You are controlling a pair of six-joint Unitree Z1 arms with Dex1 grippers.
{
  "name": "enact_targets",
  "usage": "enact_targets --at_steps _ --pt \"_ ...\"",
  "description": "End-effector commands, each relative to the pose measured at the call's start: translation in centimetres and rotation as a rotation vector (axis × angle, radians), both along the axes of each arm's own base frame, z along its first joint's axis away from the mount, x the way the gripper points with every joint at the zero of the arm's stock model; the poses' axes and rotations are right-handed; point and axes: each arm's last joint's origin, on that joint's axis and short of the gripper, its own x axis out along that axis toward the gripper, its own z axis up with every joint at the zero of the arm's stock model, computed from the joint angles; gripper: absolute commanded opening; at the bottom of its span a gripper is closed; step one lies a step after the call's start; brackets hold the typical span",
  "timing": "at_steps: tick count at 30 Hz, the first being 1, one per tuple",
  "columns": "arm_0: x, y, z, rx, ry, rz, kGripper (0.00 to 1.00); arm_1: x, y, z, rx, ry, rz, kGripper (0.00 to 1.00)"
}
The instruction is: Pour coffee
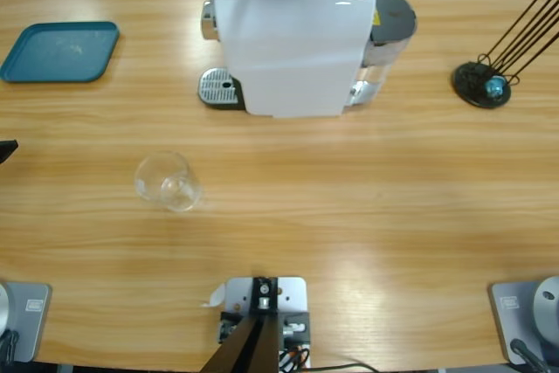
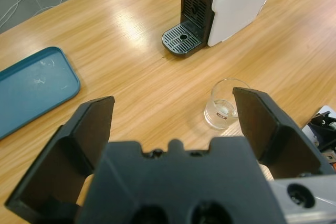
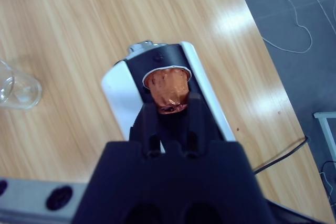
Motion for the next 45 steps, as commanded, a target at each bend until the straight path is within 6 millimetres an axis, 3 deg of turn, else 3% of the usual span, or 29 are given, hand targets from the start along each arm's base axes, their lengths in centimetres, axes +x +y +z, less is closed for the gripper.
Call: enact_targets --at_steps 1,12,13,14,16,17,18,25,27,30,31,32,38,45 --pt "-0.4 0.5 -1.0 0.01 -0.012 -0.001 0.977 1.3 0.4 -3.0 -0.052 0.051 -0.009 0.0" --pt "-0.4 0.5 -1.0 0.01 -0.012 -0.001 0.977 1.0 0.3 -2.9 -0.036 0.059 0.026 0.0" --pt "-0.4 0.5 -1.0 0.01 -0.012 -0.001 0.977 0.9 0.2 -2.9 -0.041 0.059 0.021 0.146" --pt "-0.4 0.5 -1.0 0.01 -0.012 0.0 0.977 0.8 0.0 -2.9 -0.044 0.057 0.014 0.48" --pt "-0.4 0.4 -1.0 0.011 -0.011 -0.001 0.977 0.7 -0.2 -2.6 -0.044 0.046 0.002 0.887" --pt "-0.3 0.4 -1.0 0.012 -0.01 -0.001 0.977 0.6 -0.3 -2.3 -0.039 0.037 -0.001 0.983" --pt "-0.3 0.4 -1.0 0.013 -0.009 0.0 0.977 0.5 -0.4 -2.0 -0.037 0.027 -0.006 1.0" --pt "-0.2 0.3 -1.1 0.011 -0.011 0.0 0.977 -0.9 -1.7 1.2 0.039 -0.054 -0.007 0.999" --pt "-0.3 0.3 -1.0 0.01 -0.013 -0.001 0.977 -1.6 -2.0 2.6 0.068 -0.076 0.003 0.924" --pt "-0.3 0.3 -1.0 0.011 -0.013 -0.001 0.977 -3.7 -1.7 4.3 0.12 -0.079 0.063 0.42" --pt "-0.3 0.3 -1.0 0.01 -0.014 -0.001 0.977 -4.5 -1.7 4.8 0.132 -0.063 0.071 0.138" --pt "-0.3 0.3 -1.0 0.01 -0.014 -0.001 0.977 -5.4 -1.7 5.2 0.14 -0.045 0.078 0.0" --pt "-0.4 0.5 -0.4 0.004 -0.003 0.007 1.0 -9.9 -3.6 4.4 0.245 0.046 -0.042 0.0" --pt "-0.7 0.3 -0.5 -0.043 0.068 -0.034 0.977 -14.8 -8.9 1.5 0.28 0.126 -0.162 0.0"
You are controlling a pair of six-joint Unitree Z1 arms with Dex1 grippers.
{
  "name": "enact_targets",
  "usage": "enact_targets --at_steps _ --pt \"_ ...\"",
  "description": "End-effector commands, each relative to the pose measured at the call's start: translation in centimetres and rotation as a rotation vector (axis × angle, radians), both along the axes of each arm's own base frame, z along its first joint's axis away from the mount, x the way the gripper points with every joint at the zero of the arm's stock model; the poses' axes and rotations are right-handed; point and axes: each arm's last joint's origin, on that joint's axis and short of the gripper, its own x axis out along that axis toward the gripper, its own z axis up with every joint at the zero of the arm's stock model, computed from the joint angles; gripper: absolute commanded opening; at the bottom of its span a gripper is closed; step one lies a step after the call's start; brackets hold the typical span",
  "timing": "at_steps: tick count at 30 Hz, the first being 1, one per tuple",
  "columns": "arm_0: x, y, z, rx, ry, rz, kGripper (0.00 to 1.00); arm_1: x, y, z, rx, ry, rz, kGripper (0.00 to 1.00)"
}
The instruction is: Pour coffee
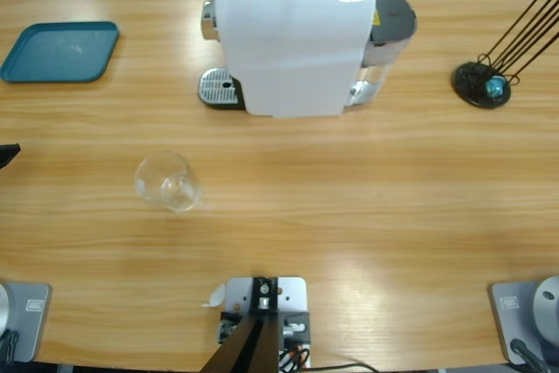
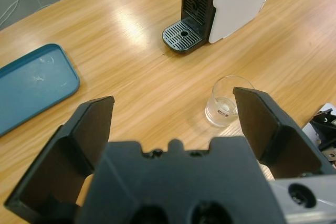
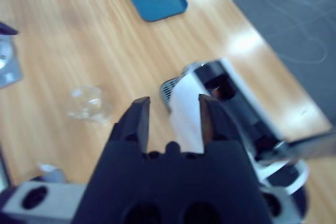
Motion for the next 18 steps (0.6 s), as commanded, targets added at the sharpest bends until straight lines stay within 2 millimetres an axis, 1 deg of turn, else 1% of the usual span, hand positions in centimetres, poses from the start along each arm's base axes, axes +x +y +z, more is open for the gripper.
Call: enact_targets --at_steps 1,5,8,9,10,11,15,18 --pt "-0.7 0.1 -0.2 -0.049 0.065 -0.053 0.98 -5.6 -6.1 -2.5 0.023 0.052 -0.122 0.0" --pt "-0.7 0.1 -0.2 -0.044 0.066 -0.057 0.987 -7.1 -8.3 -4.2 0.0 0.068 -0.163 0.0" --pt "-0.5 -0.5 0.0 -0.036 0.093 -0.079 0.987 -7.8 -9.7 -6.6 -0.059 0.069 -0.211 0.0" --pt "-0.5 -0.8 -0.1 -0.041 0.114 -0.081 0.987 -8.0 -10.1 -7.2 -0.059 0.067 -0.223 0.044" --pt "-0.4 -1.2 -0.1 -0.04 0.132 -0.088 0.987 -8.3 -10.6 -7.6 -0.053 0.064 -0.237 0.679" --pt "-0.4 -1.6 -0.2 -0.04 0.15 -0.092 0.987 -8.6 -11.0 -7.9 -0.048 0.065 -0.247 0.992" --pt "-0.3 -3.0 -1.3 -0.028 0.243 -0.085 0.991 -9.3 -12.4 -8.7 -0.05 0.063 -0.288 1.0" --pt "-0.2 -3.0 -1.7 -0.033 0.258 -0.018 0.996 -9.7 -13.0 -9.6 -0.06 0.082 -0.307 1.0"
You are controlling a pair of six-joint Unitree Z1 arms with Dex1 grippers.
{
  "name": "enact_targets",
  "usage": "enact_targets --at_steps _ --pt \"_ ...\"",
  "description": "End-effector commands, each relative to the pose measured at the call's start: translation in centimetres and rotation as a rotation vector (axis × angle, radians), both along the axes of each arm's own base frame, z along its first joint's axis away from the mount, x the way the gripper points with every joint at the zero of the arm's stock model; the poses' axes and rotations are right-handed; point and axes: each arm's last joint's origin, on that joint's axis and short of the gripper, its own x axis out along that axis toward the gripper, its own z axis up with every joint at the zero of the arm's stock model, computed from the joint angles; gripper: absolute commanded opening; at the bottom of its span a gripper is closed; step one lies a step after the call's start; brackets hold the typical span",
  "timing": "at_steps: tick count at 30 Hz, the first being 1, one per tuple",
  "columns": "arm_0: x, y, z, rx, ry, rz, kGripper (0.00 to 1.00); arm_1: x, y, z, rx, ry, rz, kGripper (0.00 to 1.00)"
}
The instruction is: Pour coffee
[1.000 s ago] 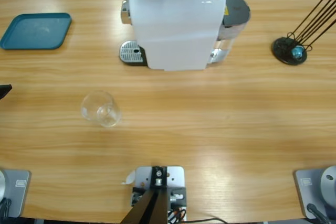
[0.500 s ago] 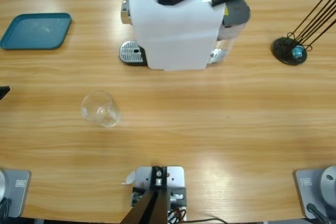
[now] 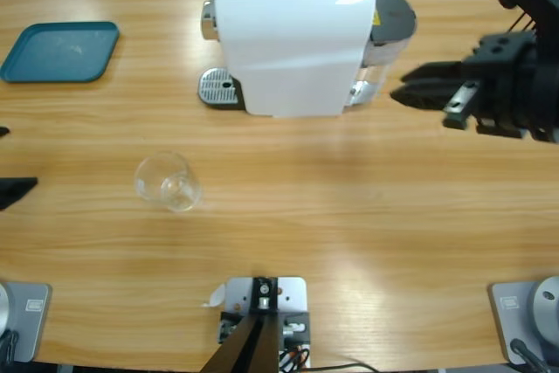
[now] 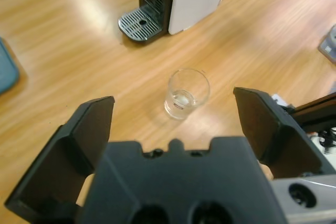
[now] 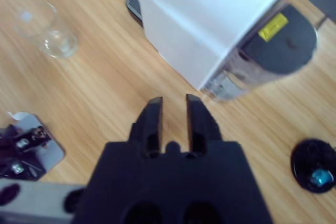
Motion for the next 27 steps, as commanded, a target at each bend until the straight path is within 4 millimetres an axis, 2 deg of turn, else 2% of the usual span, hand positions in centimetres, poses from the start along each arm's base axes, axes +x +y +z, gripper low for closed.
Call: enact_targets --at_steps 1,5,8,12,20,27 --pt "0.3 -1.4 -2.2 0.057 0.118 0.086 0.996 -1.6 -2.4 -2.2 -0.008 0.015 -0.058 1.0" --pt "-0.1 -3.7 -4.4 0.084 0.154 0.001 0.996 -1.8 -2.9 -2.2 -0.007 0.003 -0.072 1.0" --pt "-0.3 -5.2 -4.9 0.115 0.111 -0.008 0.996 -2.0 -3.2 -1.7 0.003 -0.009 -0.07 1.0" --pt "-0.1 -5.9 -5.4 0.144 0.107 0.012 0.996 -2.4 -3.8 -1.7 -0.021 -0.002 -0.072 1.0" --pt "-0.2 -7.3 -7.1 0.147 0.116 0.003 1.0 -2.1 -3.7 -2.0 -0.103 0.006 -0.102 1.0" --pt "0.1 -9.6 -8.7 0.207 0.119 -0.006 1.0 -2.0 -3.6 -2.1 -0.12 0.011 -0.098 1.0"
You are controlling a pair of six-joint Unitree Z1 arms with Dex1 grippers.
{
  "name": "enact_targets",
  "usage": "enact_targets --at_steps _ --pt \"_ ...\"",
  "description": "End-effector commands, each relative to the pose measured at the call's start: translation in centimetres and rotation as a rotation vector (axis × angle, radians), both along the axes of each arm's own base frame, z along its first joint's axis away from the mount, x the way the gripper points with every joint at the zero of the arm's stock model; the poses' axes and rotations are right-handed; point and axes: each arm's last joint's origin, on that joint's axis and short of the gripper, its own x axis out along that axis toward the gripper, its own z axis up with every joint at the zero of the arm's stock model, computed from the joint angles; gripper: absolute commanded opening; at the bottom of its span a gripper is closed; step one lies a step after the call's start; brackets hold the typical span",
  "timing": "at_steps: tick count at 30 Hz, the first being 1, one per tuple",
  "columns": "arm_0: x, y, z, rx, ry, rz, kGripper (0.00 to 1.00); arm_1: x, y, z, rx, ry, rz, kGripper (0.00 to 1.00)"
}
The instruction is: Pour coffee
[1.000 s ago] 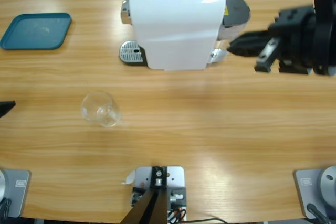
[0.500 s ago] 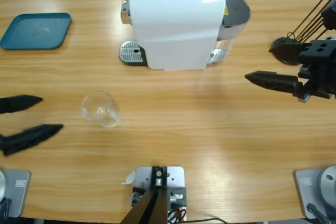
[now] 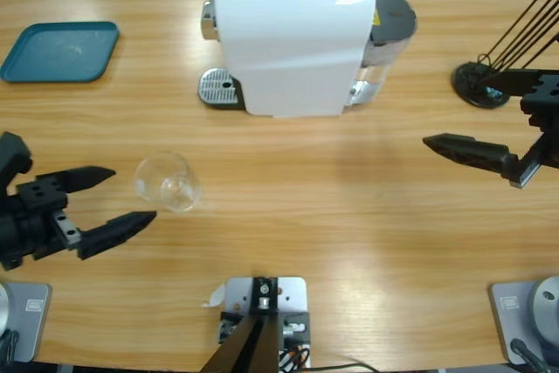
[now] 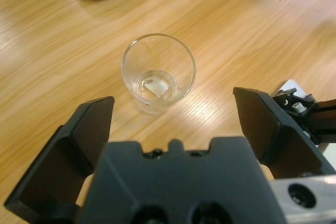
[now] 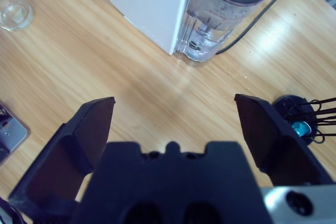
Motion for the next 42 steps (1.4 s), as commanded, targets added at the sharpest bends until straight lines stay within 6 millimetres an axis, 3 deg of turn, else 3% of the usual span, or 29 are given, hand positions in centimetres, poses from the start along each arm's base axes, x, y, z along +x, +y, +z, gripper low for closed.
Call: enact_targets --at_steps 1,10,23,28,30,36,42 --pt "0.3 -2.2 -2.7 0.105 0.002 -0.004 1.0 0.0 0.1 -0.4 -0.049 0.006 0.003 1.0" --pt "0.6 -2.2 -3.0 0.126 -0.041 0.045 1.0 0.3 0.5 -0.7 -0.058 0.013 0.005 1.0" --pt "1.0 -4.2 -3.5 0.135 -0.056 0.064 1.0 0.4 0.9 -0.8 -0.057 0.025 0.016 1.0" --pt "1.3 -4.9 -4.4 0.172 -0.051 0.079 0.913 0.5 1.0 -0.6 -0.052 0.029 0.022 0.996" --pt "1.4 -5.2 -4.8 0.19 -0.066 0.101 0.824 0.5 1.0 -0.4 -0.056 0.036 0.025 0.996" --pt "1.8 -5.4 -5.1 0.203 -0.124 0.144 0.766 0.4 1.0 0.1 -0.074 0.054 0.034 0.996" --pt "1.9 -5.7 -4.9 0.18 -0.14 0.154 0.769 0.7 1.4 -0.1 -0.083 0.062 0.035 0.996"
